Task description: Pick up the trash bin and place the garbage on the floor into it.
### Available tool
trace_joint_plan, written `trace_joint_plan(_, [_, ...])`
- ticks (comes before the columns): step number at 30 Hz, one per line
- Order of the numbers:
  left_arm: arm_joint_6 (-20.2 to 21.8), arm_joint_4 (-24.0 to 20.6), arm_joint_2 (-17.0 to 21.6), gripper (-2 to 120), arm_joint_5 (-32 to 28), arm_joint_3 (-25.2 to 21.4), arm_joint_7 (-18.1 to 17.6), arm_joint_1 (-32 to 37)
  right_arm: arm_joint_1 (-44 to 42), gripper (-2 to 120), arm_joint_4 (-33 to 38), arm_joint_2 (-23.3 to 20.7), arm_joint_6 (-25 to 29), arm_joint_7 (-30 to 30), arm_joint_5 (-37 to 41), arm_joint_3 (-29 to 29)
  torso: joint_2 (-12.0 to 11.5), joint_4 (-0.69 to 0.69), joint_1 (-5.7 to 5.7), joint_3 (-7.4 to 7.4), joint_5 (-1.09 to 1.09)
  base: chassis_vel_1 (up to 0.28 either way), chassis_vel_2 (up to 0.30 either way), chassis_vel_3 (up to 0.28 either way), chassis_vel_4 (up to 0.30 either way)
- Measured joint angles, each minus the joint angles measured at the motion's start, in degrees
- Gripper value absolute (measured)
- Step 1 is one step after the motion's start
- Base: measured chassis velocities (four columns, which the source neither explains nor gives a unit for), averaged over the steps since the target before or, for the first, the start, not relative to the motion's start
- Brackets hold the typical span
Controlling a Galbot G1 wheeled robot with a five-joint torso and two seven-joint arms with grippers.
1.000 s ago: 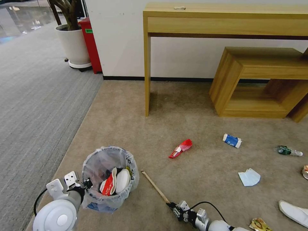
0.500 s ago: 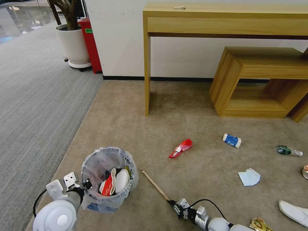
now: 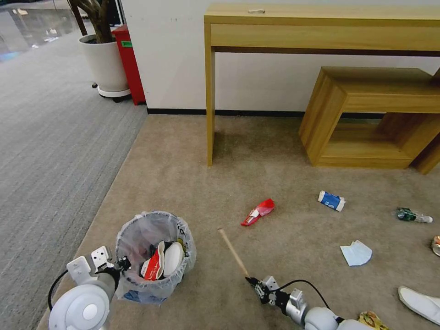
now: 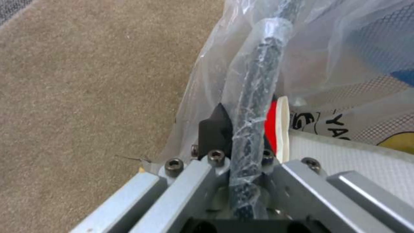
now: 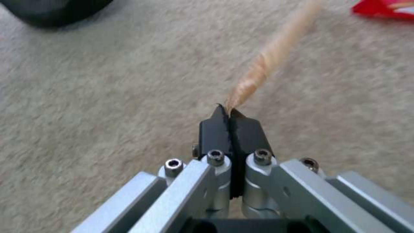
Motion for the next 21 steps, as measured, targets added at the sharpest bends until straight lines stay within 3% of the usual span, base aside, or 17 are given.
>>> trace_joint_plan(21, [-0.06,1.69,0.84,0,0.26,0.42,0.31,-0.58,-3.94,0,5.25,-2.57,1.75,-0.10,-1.06,8.69,0.00,0.00,0.00,0.00,0.01,0.000,0.000,0.000,0.000])
